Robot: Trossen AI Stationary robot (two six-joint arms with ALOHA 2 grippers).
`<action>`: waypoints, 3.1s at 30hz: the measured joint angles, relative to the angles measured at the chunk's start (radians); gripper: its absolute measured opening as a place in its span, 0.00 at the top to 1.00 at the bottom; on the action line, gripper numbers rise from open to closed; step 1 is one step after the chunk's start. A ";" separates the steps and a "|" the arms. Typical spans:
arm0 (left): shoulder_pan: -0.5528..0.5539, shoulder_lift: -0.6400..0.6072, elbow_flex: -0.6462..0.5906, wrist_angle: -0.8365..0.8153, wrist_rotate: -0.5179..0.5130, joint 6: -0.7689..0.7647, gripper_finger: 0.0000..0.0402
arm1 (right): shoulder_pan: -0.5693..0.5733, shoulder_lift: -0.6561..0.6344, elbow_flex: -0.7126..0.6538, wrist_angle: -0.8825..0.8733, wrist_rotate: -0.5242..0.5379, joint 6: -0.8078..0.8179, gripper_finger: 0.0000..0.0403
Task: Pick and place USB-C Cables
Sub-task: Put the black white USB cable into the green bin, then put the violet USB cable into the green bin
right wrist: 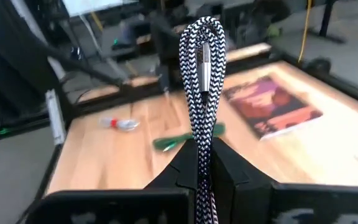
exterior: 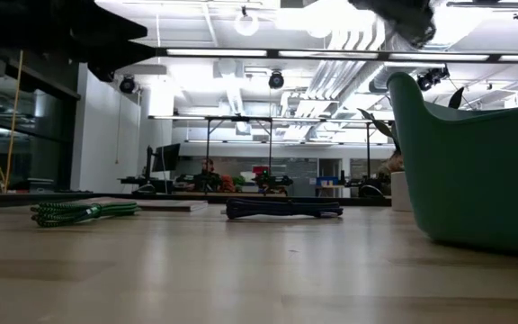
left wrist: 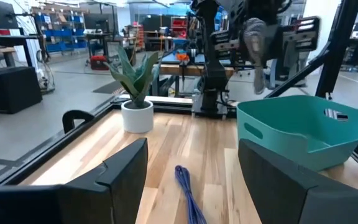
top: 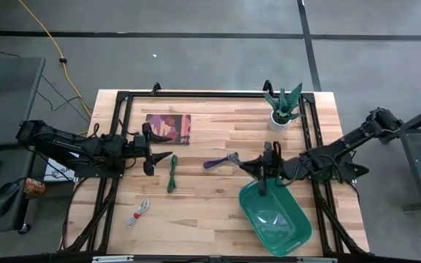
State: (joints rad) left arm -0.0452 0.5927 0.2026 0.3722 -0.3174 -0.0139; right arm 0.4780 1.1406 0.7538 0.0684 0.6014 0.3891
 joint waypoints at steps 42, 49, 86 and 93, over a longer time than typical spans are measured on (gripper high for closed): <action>-0.001 0.000 -0.001 -0.008 -0.001 -0.017 0.43 | 0.282 0.638 0.416 -0.933 -0.578 1.048 0.99; -0.002 0.000 -0.001 -0.008 -0.001 -0.017 0.43 | 0.281 0.638 0.389 -0.906 -0.575 1.101 0.99; -0.002 0.000 -0.001 -0.008 -0.004 -0.019 0.43 | 0.266 0.638 0.761 -1.223 -0.429 0.855 0.50; -0.002 0.000 -0.001 -0.008 -0.007 -0.017 0.43 | 0.206 0.637 0.920 -1.352 -0.096 0.734 0.50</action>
State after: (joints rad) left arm -0.0467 0.5922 0.2020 0.3639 -0.3242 -0.0311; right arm 0.6841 1.7775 1.6741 -1.2838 0.5055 1.1228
